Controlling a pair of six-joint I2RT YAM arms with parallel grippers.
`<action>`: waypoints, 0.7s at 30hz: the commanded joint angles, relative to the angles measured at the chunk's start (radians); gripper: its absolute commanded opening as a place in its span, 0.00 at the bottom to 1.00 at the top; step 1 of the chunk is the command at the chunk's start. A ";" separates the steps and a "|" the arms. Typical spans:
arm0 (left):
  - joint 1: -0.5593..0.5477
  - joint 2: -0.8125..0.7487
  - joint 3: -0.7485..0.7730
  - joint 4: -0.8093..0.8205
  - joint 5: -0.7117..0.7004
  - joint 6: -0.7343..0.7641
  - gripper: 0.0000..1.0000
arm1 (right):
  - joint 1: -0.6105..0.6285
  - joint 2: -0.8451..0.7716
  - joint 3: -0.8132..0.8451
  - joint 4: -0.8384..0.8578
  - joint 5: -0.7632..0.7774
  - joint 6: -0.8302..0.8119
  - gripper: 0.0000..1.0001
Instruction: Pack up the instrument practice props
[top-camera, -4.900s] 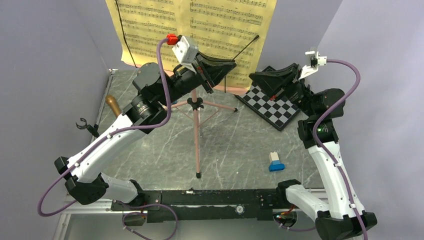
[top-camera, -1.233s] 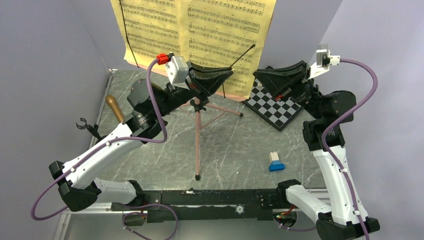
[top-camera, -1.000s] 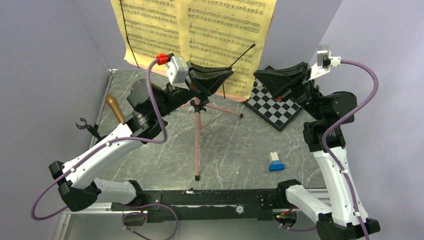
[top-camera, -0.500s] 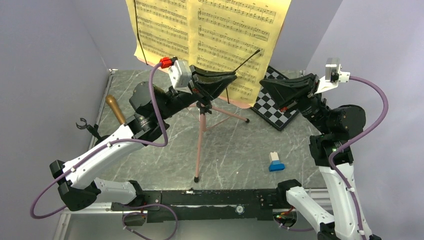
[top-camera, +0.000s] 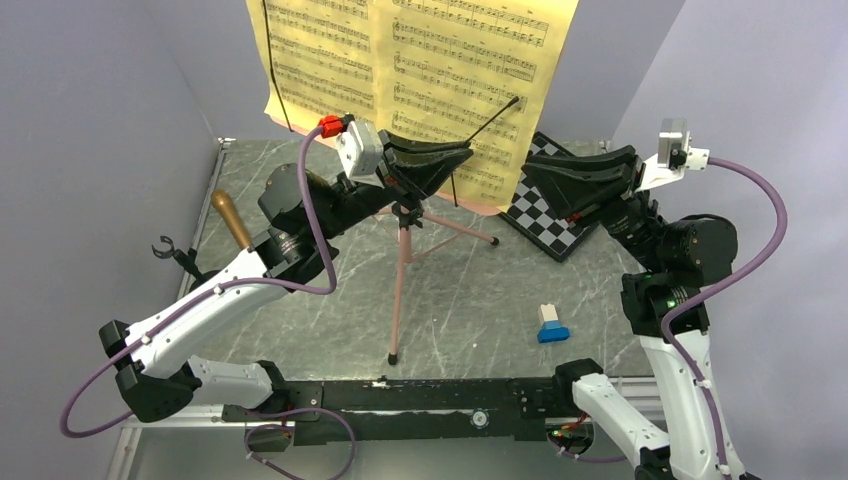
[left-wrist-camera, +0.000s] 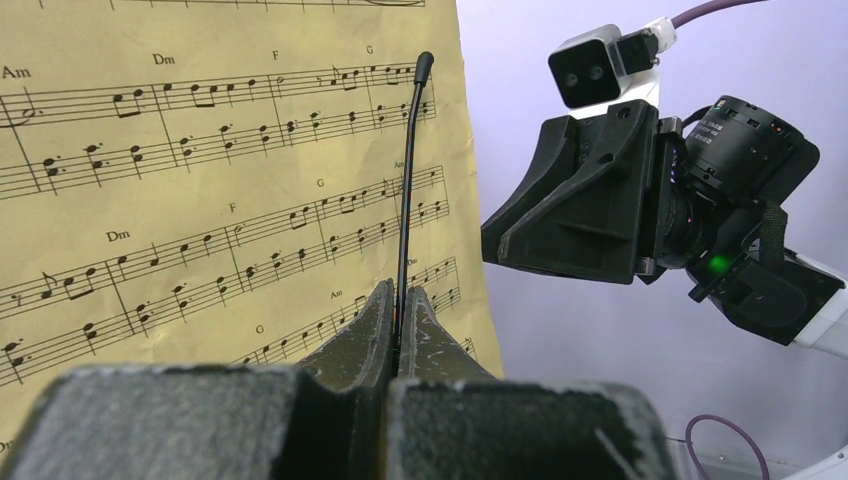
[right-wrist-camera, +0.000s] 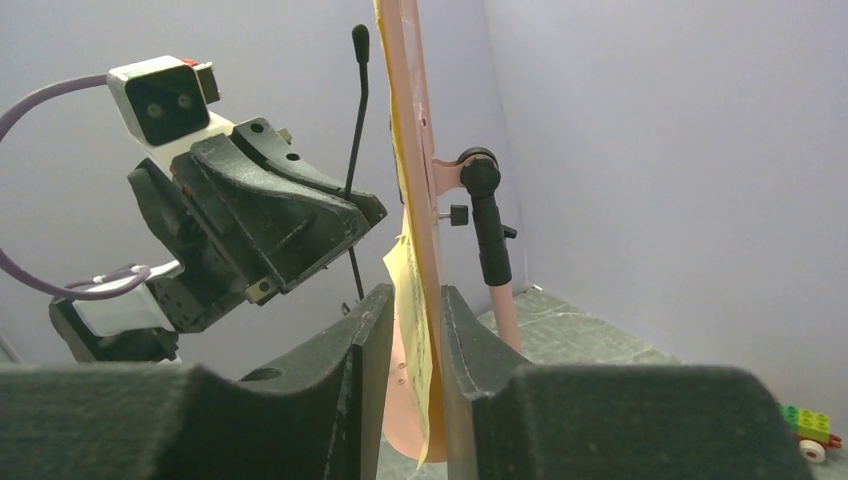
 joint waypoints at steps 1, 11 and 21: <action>0.011 -0.016 0.006 0.041 -0.055 0.043 0.00 | -0.001 0.013 0.015 0.056 -0.033 0.032 0.26; 0.011 -0.015 0.003 0.042 -0.062 0.045 0.00 | 0.000 0.023 0.027 0.044 -0.041 0.041 0.01; 0.011 -0.015 -0.002 0.021 -0.147 0.066 0.00 | 0.000 -0.031 0.021 0.013 -0.017 0.027 0.00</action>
